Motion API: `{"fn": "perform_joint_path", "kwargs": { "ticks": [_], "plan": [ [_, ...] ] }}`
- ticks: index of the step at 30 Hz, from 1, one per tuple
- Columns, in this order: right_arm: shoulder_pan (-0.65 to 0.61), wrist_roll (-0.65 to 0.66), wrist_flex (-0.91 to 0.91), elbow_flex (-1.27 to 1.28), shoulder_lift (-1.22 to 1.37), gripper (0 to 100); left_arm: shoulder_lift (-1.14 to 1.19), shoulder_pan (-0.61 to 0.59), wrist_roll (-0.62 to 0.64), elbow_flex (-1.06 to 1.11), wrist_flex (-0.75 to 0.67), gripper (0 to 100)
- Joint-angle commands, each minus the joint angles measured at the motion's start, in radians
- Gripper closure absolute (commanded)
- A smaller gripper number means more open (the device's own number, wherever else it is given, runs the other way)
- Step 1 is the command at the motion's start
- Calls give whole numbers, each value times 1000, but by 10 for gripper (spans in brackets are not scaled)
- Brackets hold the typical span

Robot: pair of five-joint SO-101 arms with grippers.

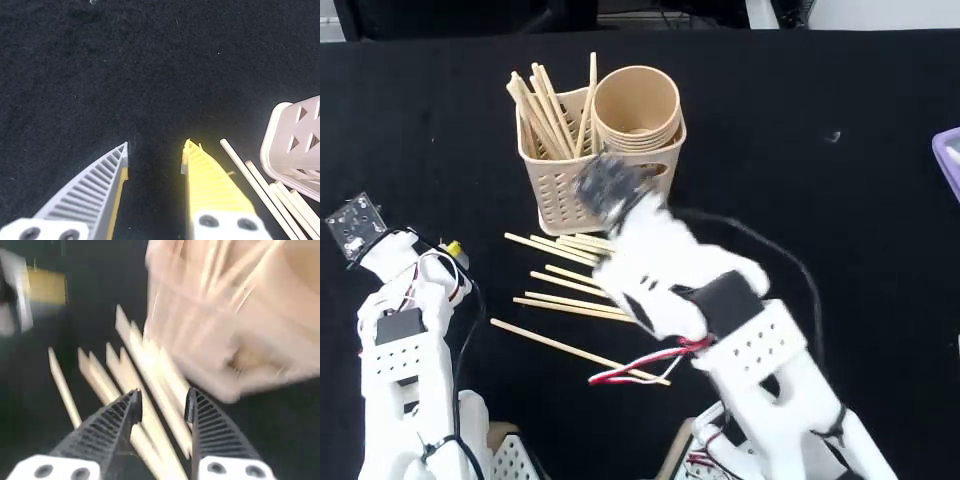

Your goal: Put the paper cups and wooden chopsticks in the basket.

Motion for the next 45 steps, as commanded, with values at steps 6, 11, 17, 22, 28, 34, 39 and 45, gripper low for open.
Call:
{"fn": "perform_joint_path", "kwargs": {
  "ticks": [6, 11, 17, 22, 28, 34, 39, 45],
  "plan": [
    [313, 327, -272, 421, -25, 810, -18, -2, 5, -13, -18, 820],
    [419, 456, -486, 545, -25, 760, -18, -1, 5, -13, -18, 820],
    [465, 505, -577, 550, 22, 776, -18, -2, 5, -13, -18, 820],
    [471, 531, -624, 486, 185, 773, -18, -2, 5, -13, -18, 820],
    [471, 575, -628, 337, 424, 773, -18, -2, 5, -13, -18, 820],
    [466, 674, -626, 300, 564, 776, -18, -2, 5, -13, -18, 820],
    [463, 758, -540, 294, 585, 848, -18, -2, 5, -15, -18, 820],
    [463, 784, -483, 302, 562, 988, -18, -2, 5, -15, -18, 820]
  ]
}}
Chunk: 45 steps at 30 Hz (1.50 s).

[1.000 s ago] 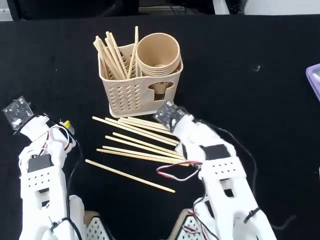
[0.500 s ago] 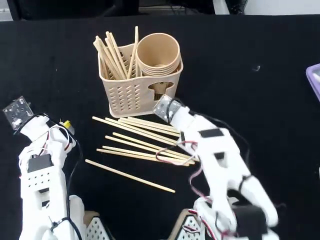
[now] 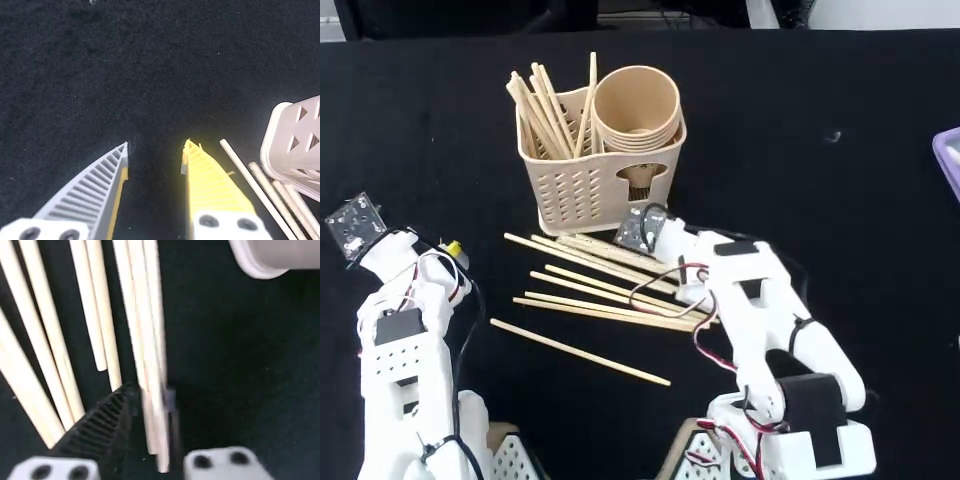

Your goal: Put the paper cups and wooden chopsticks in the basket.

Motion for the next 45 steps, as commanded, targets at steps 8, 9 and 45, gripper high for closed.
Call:
{"fn": "perform_joint_path", "kwargs": {
  "ticks": [8, 9, 45],
  "plan": [
    [-87, -23, 305, -2, -249, 988, -18, -2, 5, -16, -18, 820],
    [-114, -49, 333, -2, -280, 988, -18, -2, 5, -16, -18, 820],
    [-466, -353, 321, 134, -409, 857, -18, -2, 5, -15, -18, 820]
  ]
}}
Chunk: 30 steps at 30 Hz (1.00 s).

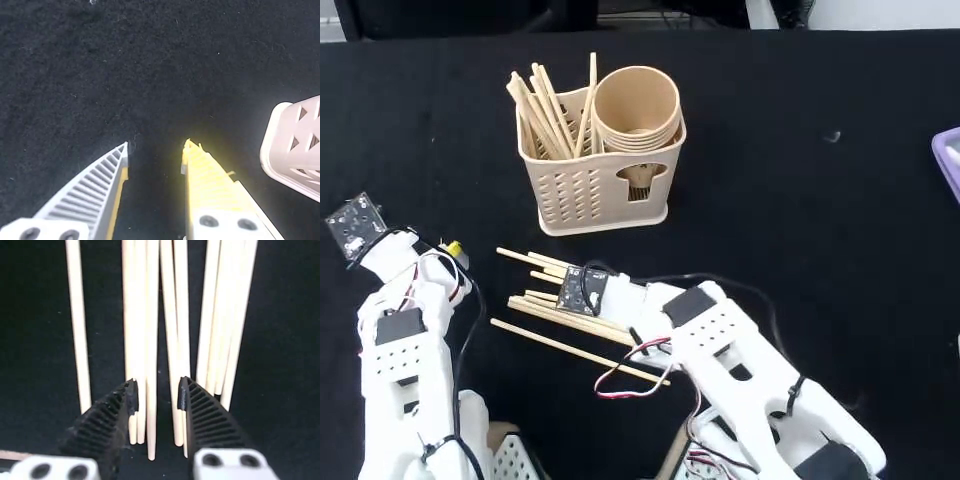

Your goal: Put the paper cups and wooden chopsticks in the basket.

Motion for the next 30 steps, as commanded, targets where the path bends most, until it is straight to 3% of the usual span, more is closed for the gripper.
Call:
{"fn": "perform_joint_path", "kwargs": {
  "ticks": [1, 5, 10, 17, 21, 30],
  "plan": [
    [-41, -74, 35, -47, -16, 856, -18, -2, 5, -15, -18, 820],
    [-183, -164, 94, -74, -16, 848, -18, -2, 5, -15, -18, 820],
    [-284, -295, -23, -25, -10, 728, -18, -4, 5, -15, -18, 820],
    [-285, -302, -115, 36, -8, 727, -18, -93, 15, -22, -18, 820],
    [-285, -305, -115, 42, -8, 726, -18, -137, 91, -22, -18, 820],
    [-247, -302, -143, 65, -8, 724, -18, -140, 91, -22, -18, 820]
  ]
}}
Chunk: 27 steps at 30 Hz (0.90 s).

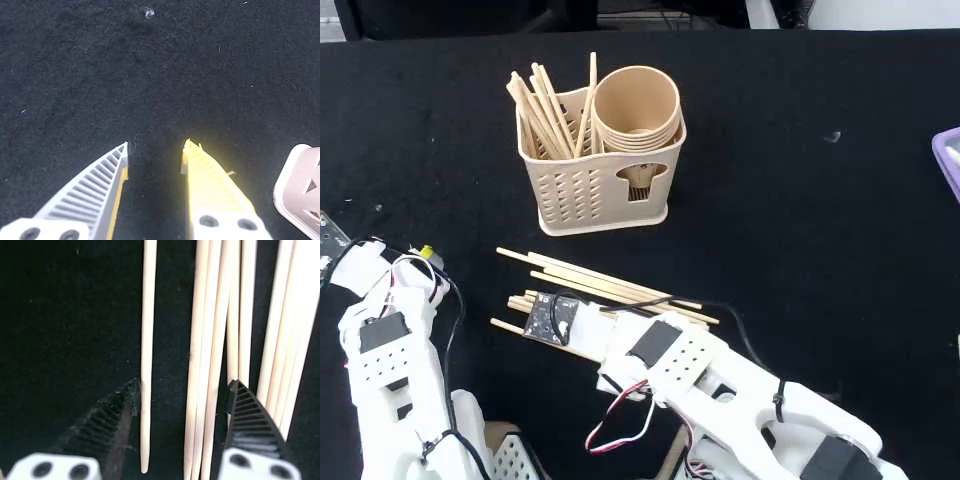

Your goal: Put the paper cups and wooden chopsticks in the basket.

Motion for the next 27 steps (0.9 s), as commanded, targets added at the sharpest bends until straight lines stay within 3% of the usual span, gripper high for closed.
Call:
{"fn": "perform_joint_path", "kwargs": {
  "ticks": [1, 6, 15, 20, 22, 27],
  "plan": [
    [55, -2, -49, -4, -4, 724, -18, -12, 8, -22, -18, 820],
    [160, 49, -63, -36, 108, 723, -18, -10, 8, -22, -18, 820],
    [158, 57, -63, -114, 202, 737, -18, -8, 8, -22, -18, 820],
    [160, 57, -64, -133, 202, 993, -18, -7, 8, -22, -18, 820],
    [175, 57, -44, -160, 200, 956, -18, -7, 8, -22, -18, 820],
    [204, 57, 54, -268, 200, 986, -18, -7, 8, -22, -18, 820]
  ]
}}
